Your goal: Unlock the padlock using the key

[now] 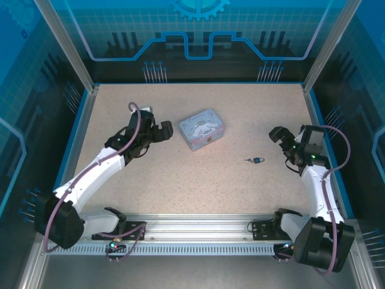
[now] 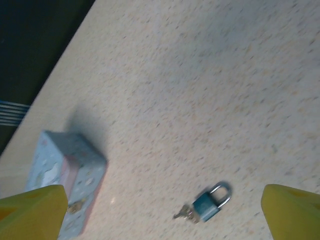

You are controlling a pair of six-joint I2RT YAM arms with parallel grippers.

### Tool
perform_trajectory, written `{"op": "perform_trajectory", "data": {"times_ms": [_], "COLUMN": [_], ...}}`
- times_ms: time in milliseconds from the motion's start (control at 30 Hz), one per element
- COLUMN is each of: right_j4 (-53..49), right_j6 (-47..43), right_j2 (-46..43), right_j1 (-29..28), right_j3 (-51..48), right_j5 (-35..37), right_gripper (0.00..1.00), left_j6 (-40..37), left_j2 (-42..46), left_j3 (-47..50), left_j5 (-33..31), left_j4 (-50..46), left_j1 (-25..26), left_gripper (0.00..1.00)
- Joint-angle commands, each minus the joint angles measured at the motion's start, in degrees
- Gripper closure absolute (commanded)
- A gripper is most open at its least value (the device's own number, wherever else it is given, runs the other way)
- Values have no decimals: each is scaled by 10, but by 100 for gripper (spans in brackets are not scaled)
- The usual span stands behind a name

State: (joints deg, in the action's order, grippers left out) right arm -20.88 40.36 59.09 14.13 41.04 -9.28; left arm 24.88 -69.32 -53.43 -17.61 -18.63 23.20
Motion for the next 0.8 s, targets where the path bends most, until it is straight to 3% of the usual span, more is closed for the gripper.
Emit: {"op": "perform_trajectory", "data": {"times_ms": [0, 100, 200, 367, 533, 667, 767], "right_j4": [23, 122, 198, 310, 425, 502, 625], "right_j6": [-47, -120, -177, -215, -250, -294, -343], "right_j2": [3, -1, 22, 76, 127, 164, 184], "right_j1": [-53, -124, -157, -172, -182, -188, -190], "right_j3": [-18, -61, -81, -107, -138, -157, -203], "right_j5": [193, 335, 387, 402, 396, 357, 310], "right_gripper": [0, 0, 0, 0, 0, 0, 0], "left_j6": [-80, -143, -202, -209, -229, -252, -264], "left_j2": [49, 72, 74, 43, -30, -112, -136], "left_j3": [84, 150, 199, 238, 292, 303, 311], "left_j5": [-121, -150, -158, -143, -133, -123, -79], "left_j4": [118, 203, 275, 342, 512, 614, 671], "left_j1": [-6, -21, -45, -106, -126, -142, -158], "left_gripper": [1, 1, 1, 1, 1, 1, 1]}}
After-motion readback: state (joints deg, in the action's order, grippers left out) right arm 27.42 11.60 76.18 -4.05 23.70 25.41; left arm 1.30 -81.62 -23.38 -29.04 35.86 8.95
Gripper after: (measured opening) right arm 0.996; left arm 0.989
